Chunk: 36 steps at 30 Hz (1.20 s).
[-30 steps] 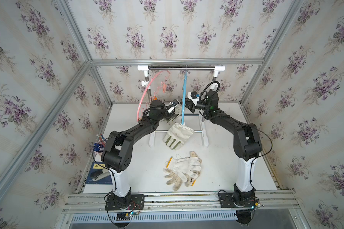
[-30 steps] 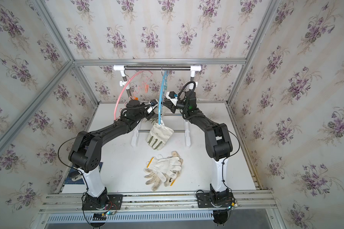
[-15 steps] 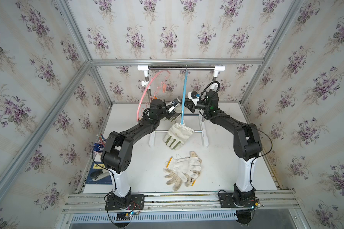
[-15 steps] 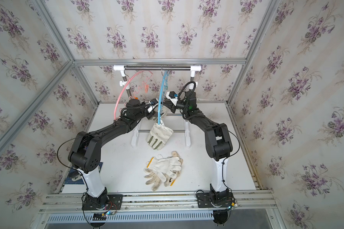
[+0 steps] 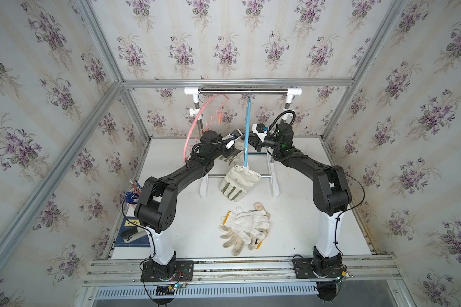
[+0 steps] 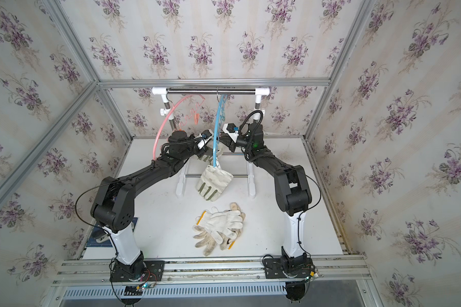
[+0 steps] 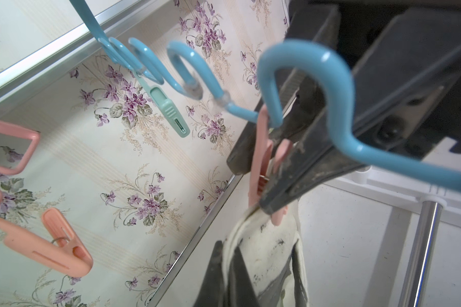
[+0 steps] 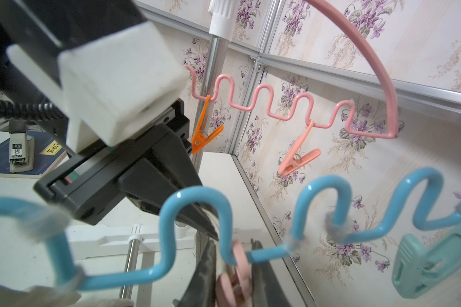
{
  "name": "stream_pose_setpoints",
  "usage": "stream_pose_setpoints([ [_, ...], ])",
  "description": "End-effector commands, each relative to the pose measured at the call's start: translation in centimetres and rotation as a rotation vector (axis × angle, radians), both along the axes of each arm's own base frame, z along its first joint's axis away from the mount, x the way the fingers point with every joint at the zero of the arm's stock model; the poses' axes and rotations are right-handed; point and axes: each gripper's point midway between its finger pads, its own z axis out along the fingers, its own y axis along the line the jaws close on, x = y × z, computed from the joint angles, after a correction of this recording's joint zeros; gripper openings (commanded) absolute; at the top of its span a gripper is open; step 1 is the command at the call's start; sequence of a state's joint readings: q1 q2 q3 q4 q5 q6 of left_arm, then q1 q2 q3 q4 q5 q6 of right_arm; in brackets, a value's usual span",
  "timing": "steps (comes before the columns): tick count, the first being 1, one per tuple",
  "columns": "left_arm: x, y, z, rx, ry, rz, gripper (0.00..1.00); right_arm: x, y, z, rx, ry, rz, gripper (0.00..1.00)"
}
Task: Clip the gloves onto a hanger to dry
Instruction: Clamp the glove onto the hanger.
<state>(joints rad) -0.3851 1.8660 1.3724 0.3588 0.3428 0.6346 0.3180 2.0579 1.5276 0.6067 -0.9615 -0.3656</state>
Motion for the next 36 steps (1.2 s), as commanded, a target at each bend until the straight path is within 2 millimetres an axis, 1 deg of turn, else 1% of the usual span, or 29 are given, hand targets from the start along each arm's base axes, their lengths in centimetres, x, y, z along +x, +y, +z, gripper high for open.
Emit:
stream_pose_setpoints([
  [1,-0.5,-0.9,2.1,-0.033,-0.045,-0.042,0.0,-0.3,0.0,1.0,0.016,-0.039,0.014,0.12],
  [7,-0.7,-1.2,2.3,-0.034,-0.048,-0.047,0.0,-0.3,0.0,0.9,0.016,-0.038,0.009,0.12],
  [8,-0.7,-1.2,2.2,-0.032,-0.045,-0.048,0.0,-0.3,0.0,0.9,0.016,-0.036,0.009,0.14],
  [9,-0.7,-1.2,2.2,-0.031,-0.047,-0.046,0.0,-0.2,0.0,0.9,0.016,-0.036,0.006,0.17],
  [14,-0.7,-1.1,1.6,-0.027,-0.04,-0.04,0.0,0.1,-0.2,1.0,0.009,-0.038,-0.021,0.41],
  [17,-0.8,-0.9,1.4,-0.026,-0.04,-0.036,0.0,0.1,-0.3,1.1,0.004,-0.039,-0.028,0.48],
  [20,-0.9,-1.0,1.4,-0.022,-0.044,-0.036,0.0,0.3,-0.3,1.1,0.001,-0.04,-0.036,0.52],
  [22,-0.5,-0.4,1.4,-0.019,-0.052,0.001,0.0,0.3,-0.4,1.2,0.0,-0.038,-0.044,0.54],
  [23,-0.4,-0.2,1.5,-0.02,-0.055,0.012,0.03,0.4,-0.4,1.1,-0.004,-0.038,-0.049,0.55],
  [24,-0.4,-0.1,1.6,-0.021,-0.06,0.02,0.09,0.4,-0.5,1.1,-0.008,-0.037,-0.053,0.56],
  [26,-0.3,0.2,1.8,-0.032,-0.064,0.037,0.25,0.4,-0.6,1.2,-0.014,-0.039,-0.064,0.56],
  [27,-0.3,0.4,1.8,-0.034,-0.066,0.046,0.32,0.4,-0.7,1.1,-0.02,-0.038,-0.071,0.56],
  [30,-0.1,1.0,2.0,-0.043,-0.07,0.086,0.46,0.2,-1.0,1.0,-0.031,-0.035,-0.094,0.57],
  [33,0.1,1.7,2.3,-0.043,-0.076,0.127,0.59,-0.1,-1.4,0.7,-0.052,-0.04,-0.126,0.57],
  [36,-0.3,2.2,2.9,-0.044,-0.092,0.142,0.64,-0.8,-2.1,0.4,-0.064,-0.043,-0.159,0.57],
])
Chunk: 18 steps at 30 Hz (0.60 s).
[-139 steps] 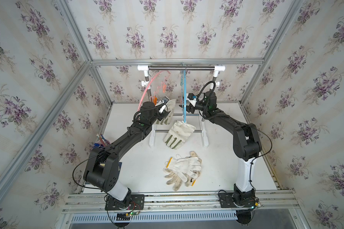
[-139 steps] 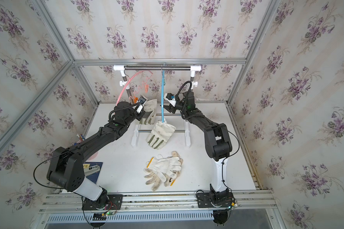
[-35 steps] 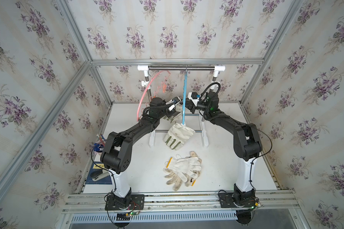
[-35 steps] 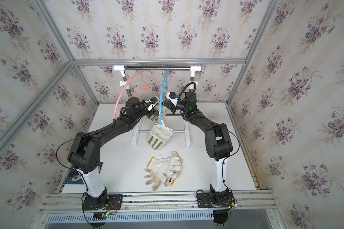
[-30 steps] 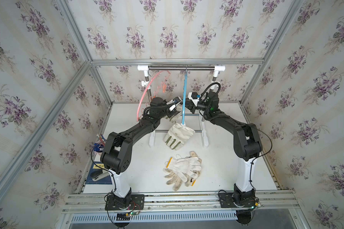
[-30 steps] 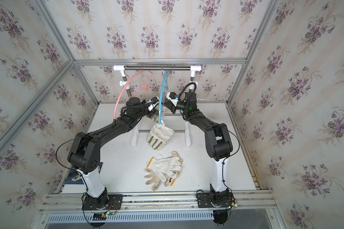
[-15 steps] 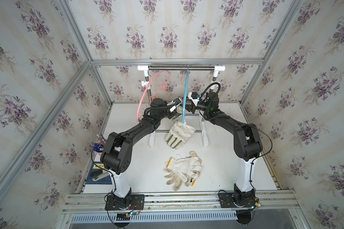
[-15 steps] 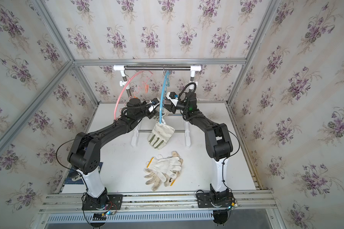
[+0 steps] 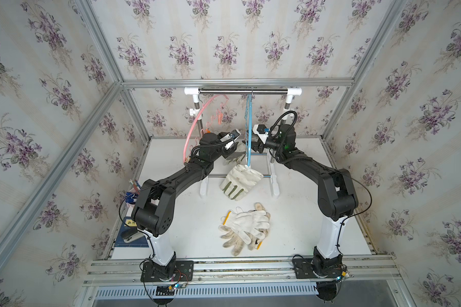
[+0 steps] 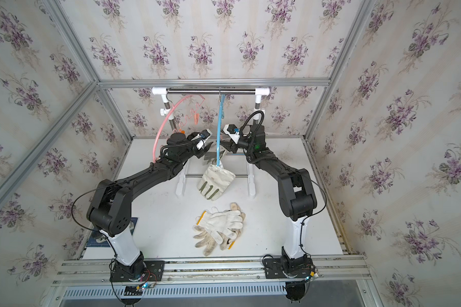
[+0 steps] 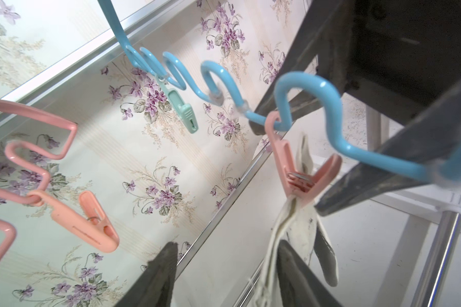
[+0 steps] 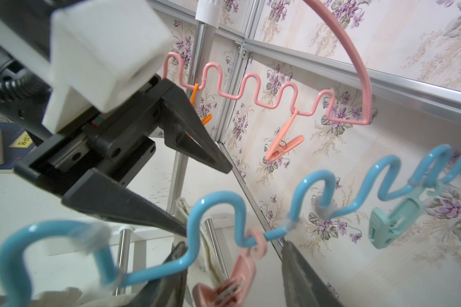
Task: Clip the gloves onto a hanger to dry
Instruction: Clamp the glove onto the hanger.
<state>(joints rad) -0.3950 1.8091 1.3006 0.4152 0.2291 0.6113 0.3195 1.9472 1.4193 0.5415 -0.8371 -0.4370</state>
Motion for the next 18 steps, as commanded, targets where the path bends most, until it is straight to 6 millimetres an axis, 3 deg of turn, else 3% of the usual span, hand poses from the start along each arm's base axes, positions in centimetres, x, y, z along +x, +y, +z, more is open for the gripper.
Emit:
stream_pose_setpoints([
  [1,-0.1,0.8,2.0,-0.028,-0.06,0.039,0.66,-0.5,-0.8,0.3,-0.021,-0.035,-0.048,0.57],
  [6,-1.5,1.6,3.0,-0.034,-0.076,0.047,0.67,-1.7,-2.3,0.6,-0.085,-0.055,-0.164,0.57],
  [10,-3.0,1.9,4.2,-0.053,-0.089,0.034,0.68,-2.4,-4.4,1.9,-0.105,-0.077,-0.307,0.57],
  [18,-7.9,1.8,7.3,-0.108,-0.066,-0.078,0.67,-6.6,-7.2,4.9,-0.09,-0.111,-0.46,0.54],
])
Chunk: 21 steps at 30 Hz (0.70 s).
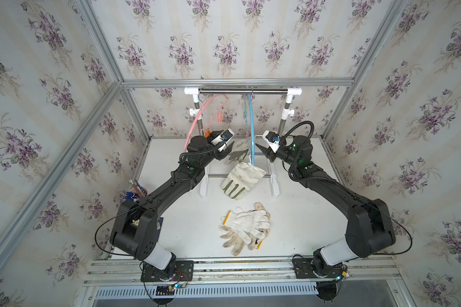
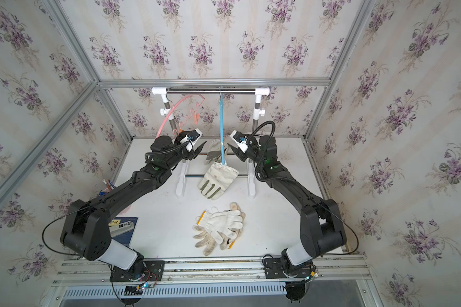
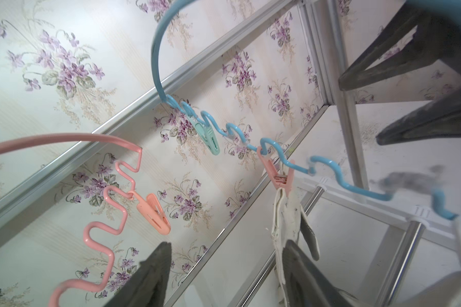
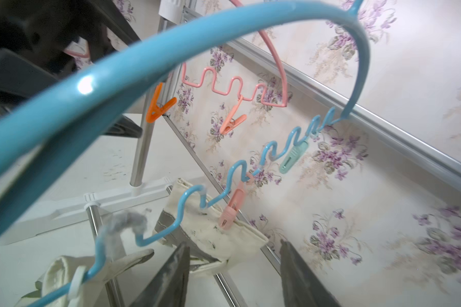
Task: Clip the gloves onto a hanger to dry
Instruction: Clamp the glove onto the hanger.
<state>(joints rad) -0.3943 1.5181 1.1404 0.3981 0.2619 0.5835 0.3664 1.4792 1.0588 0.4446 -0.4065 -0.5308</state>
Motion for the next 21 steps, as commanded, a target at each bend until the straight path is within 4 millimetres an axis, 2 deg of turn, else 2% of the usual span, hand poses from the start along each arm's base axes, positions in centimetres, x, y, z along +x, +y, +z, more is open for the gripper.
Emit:
stream_pose_setpoints([
  [1,-2.1,-0.3,1.2,-0.046,0.022,-0.062,0.67,-1.3,-1.5,1.0,0.007,-0.01,-0.094,0.53],
  [2,-3.0,-0.3,1.6,-0.059,0.034,-0.079,0.67,-2.0,-2.0,1.8,0.042,0.003,-0.108,0.53],
  [3,-4.3,-0.2,2.9,-0.075,0.03,-0.103,0.67,-2.6,-2.6,2.5,0.089,0.033,-0.129,0.53],
  [6,-7.7,-0.7,4.2,-0.066,0.074,-0.218,0.61,-4.4,-3.9,4.6,0.228,0.192,-0.176,0.53],
  [8,-9.9,-0.8,5.0,-0.067,0.107,-0.277,0.56,-6.5,-3.6,4.5,0.221,0.311,-0.131,0.51],
  [9,-10.8,-0.7,5.4,-0.075,0.126,-0.292,0.51,-7.9,-3.3,4.0,0.206,0.366,-0.09,0.49],
  [13,-12.9,1.1,6.9,-0.169,0.206,-0.228,0.5,-13.2,-1.9,0.7,0.109,0.478,-0.037,0.46],
  [16,-15.7,1.6,7.1,-0.181,0.293,-0.262,0.54,-18.4,1.0,-2.4,-0.031,0.476,0.006,0.45],
  [17,-17.0,1.5,6.9,-0.178,0.321,-0.295,0.59,-20.0,1.9,-3.7,-0.079,0.476,0.013,0.45],
  [18,-18.1,1.5,6.7,-0.185,0.346,-0.32,0.72,-21.5,2.7,-4.8,-0.12,0.478,0.018,0.45],
  [19,-18.9,1.7,6.7,-0.196,0.363,-0.327,0.96,-22.7,3.3,-5.8,-0.15,0.49,0.023,0.45],
  [21,-20.0,2.3,6.2,-0.23,0.415,-0.315,1.0,-25.2,5.0,-8.4,-0.217,0.525,0.049,0.45],
])
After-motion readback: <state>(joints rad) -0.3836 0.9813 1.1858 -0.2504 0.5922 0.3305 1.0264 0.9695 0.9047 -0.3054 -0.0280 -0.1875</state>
